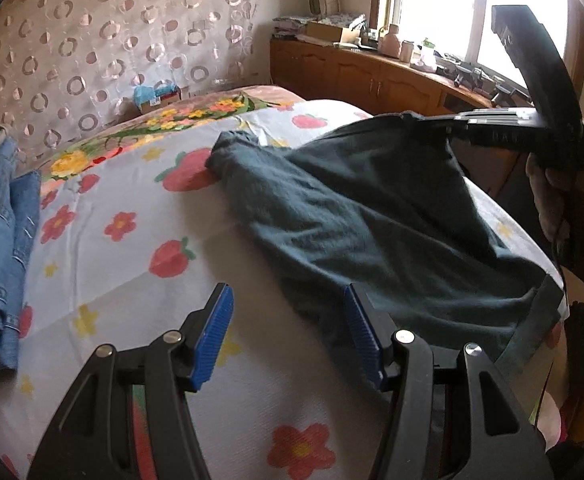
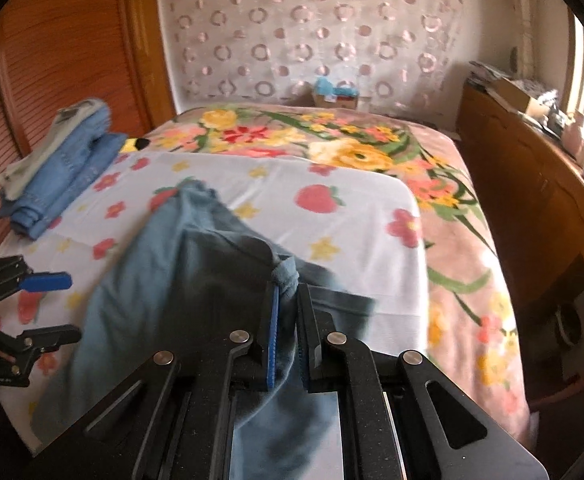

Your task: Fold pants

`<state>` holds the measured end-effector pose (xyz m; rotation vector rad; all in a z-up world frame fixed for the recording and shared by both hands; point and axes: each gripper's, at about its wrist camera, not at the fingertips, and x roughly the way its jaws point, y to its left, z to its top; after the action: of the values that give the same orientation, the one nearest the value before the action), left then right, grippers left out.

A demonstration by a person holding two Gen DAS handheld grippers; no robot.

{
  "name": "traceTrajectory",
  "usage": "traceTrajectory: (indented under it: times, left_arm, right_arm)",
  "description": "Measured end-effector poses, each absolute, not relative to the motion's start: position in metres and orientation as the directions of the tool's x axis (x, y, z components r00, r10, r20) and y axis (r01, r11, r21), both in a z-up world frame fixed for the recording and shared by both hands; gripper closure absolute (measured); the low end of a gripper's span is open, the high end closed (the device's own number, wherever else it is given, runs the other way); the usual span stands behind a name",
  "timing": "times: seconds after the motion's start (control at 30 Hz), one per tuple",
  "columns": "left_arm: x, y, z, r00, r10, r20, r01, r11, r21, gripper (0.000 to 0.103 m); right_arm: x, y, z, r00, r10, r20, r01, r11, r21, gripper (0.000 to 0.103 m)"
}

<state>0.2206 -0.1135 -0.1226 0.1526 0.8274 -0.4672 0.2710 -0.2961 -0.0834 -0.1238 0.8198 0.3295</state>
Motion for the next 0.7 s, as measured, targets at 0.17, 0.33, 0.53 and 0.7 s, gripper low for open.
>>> traceTrajectory:
  times: [0.17,0.33,0.53,0.7]
  left_arm:
    - [0.223,-0.116,-0.128,0.570,-0.333,-0.751,0.455,0.889,-0.049,0.046]
    - [0.225,-0.114,-0.134,0.554,-0.331,-0.764,0.457,0.888,-0.053,0.046]
    - [0.226,-0.112,-0.134,0.546,-0.334,-0.769,0.456,0.888,-0.062,0.046]
    - [0.226,-0.112,-0.134,0.545,-0.335,-0.768,0.456,0.888,-0.063,0.045]
  right_arm:
    - [0.280,-0.308,-0.089,0.633,0.211,-0.745,-0.308,0.951,0.007,0.097]
    - [0.288,-0.315,-0.093,0.642,0.175,-0.746,-0.275,0.961,-0.012,0.097]
    - [0.294,-0.321,-0.096,0.643,0.148,-0.751,-0.239,0.971,-0.013,0.090]
    - [0.291,-0.323,-0.093,0.649,0.149,-0.746,-0.222,0.975,0.001,0.074]
